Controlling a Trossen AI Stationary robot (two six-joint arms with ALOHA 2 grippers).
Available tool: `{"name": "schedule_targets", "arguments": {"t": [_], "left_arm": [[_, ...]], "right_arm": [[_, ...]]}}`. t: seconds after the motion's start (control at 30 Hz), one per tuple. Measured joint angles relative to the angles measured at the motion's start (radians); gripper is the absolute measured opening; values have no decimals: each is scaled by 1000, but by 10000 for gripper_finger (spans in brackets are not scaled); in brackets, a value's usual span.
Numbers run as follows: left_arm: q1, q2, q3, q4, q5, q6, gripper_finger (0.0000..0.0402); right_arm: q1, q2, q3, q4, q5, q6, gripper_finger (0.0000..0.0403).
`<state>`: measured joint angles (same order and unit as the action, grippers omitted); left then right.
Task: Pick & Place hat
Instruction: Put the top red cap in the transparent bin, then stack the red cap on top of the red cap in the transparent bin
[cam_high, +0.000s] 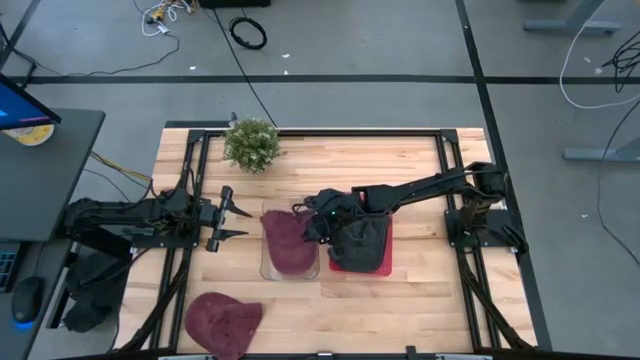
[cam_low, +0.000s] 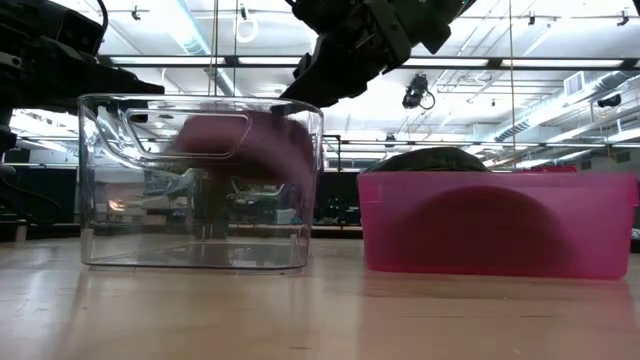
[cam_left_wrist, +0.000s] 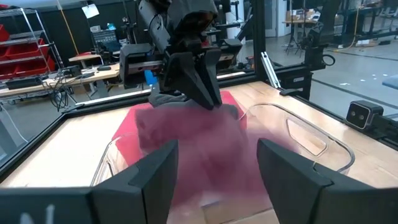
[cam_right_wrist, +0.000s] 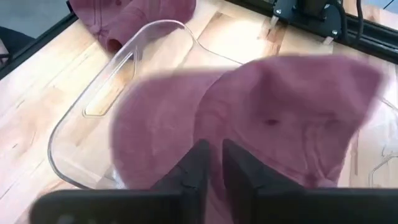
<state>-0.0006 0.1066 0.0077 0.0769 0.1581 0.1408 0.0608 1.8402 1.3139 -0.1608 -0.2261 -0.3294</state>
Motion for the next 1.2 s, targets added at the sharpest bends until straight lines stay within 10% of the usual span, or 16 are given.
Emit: {"name": "schedule_targets", "arguments": {"t": [0.57, 1.2], "left_arm": [[0, 0, 0, 0, 0, 0, 222], [0, 0, 0, 3, 0, 0, 222]], "right_arm": [[-1, -38, 0, -46, 126, 29, 197], [-1, -112, -14, -186, 206, 220, 205]]}}
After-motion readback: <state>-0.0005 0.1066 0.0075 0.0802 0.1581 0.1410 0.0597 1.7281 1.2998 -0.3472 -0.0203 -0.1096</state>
